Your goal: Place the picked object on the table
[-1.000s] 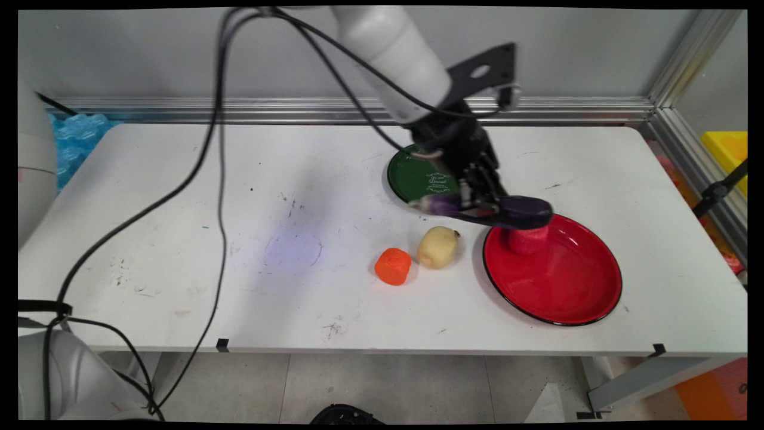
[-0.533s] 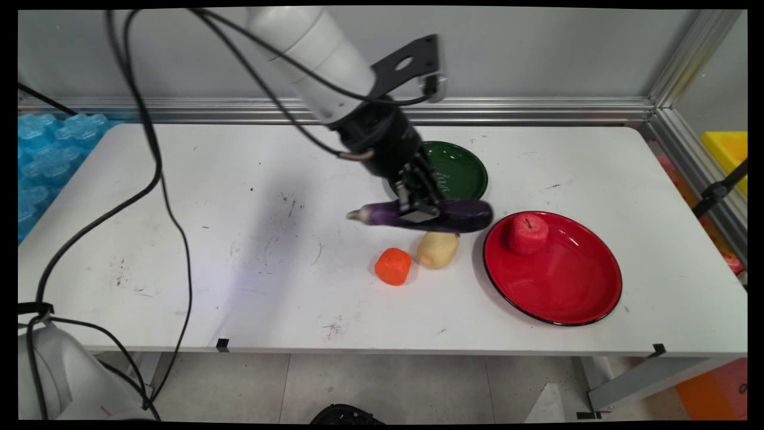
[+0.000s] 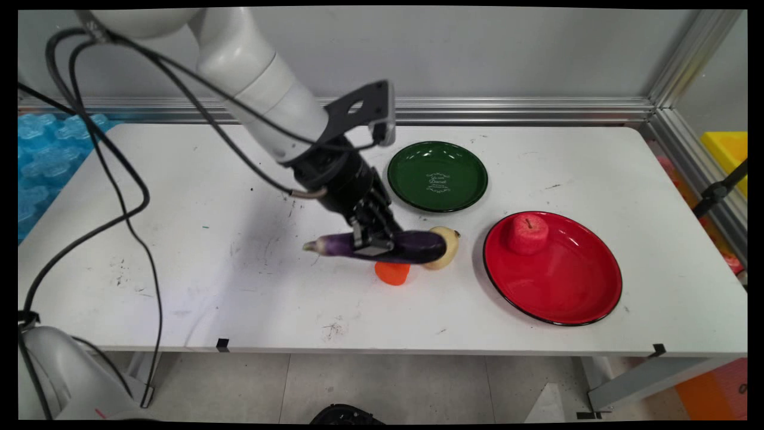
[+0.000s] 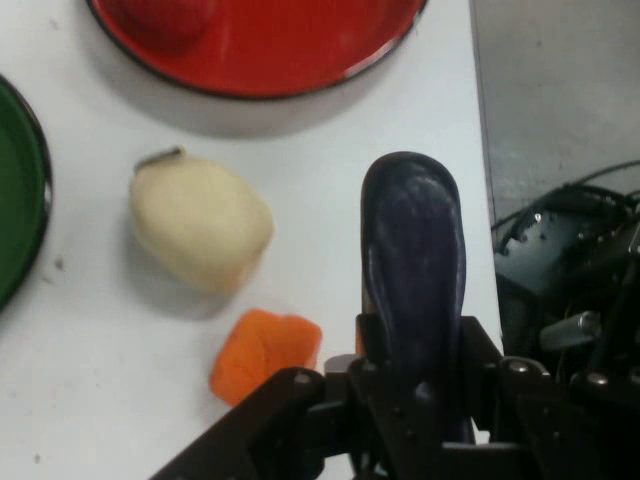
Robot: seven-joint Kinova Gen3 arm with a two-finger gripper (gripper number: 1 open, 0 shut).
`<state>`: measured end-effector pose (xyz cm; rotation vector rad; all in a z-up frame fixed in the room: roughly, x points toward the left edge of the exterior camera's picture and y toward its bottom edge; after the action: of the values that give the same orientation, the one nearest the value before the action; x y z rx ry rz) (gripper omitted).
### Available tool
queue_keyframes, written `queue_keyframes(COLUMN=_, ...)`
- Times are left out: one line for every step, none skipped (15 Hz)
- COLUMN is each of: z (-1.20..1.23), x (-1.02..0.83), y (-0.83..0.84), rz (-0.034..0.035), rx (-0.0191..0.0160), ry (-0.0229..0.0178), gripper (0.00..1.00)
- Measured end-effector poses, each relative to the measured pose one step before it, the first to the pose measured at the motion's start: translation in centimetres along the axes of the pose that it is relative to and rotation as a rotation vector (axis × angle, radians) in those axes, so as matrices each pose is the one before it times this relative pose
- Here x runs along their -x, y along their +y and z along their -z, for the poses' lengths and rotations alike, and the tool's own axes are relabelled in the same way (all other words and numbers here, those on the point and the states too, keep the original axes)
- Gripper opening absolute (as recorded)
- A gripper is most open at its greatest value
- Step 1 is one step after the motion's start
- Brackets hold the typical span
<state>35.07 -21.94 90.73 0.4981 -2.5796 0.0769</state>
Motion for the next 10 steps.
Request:
queue_keyframes(z=-0.426, x=0.473, y=0.128, rz=0.00158, rx=0.00012, ry=-0.00580, gripper=0.00)
queue_keyframes(z=-0.337, x=0.280, y=0.056, rz=-0.00007, rx=0.00037, ry=-0.00356, gripper=0.00)
queue_keyframes(z=-0.704, x=0.424, y=0.047, rz=-0.00267, rx=0.00207, ry=-0.00610, gripper=0.00)
queue_keyframes(z=-0.726, x=0.375, y=0.024, rz=-0.00203, rx=0.00320, ry=-0.00543, gripper=0.00)
queue_keyframes(z=-0.867, x=0.386, y=-0.001, rz=-0.00195, rx=0.00449, ry=-0.00604, gripper=0.00)
queue_keyframes(z=-0.791, x=0.278, y=0.005, rz=-0.00197, rx=0.00492, ry=-0.00353, gripper=0.00)
queue_keyframes(z=-0.920, x=0.276, y=0.017, rz=-0.00137, rx=0.00606, ry=-0.00231, gripper=0.00)
queue_keyframes(z=-0.972, x=0.177, y=0.010, rz=-0.00213, rx=0.00749, ry=-0.00233, gripper=0.00)
queue_keyframes(z=-0.844, x=0.087, y=-0.019, rz=-0.00095, rx=0.00610, ry=0.00012, gripper=0.00)
queue_keyframes(z=-0.977, x=0.065, y=-0.036, rz=-0.00071, rx=0.00662, ry=0.00014, gripper=0.00)
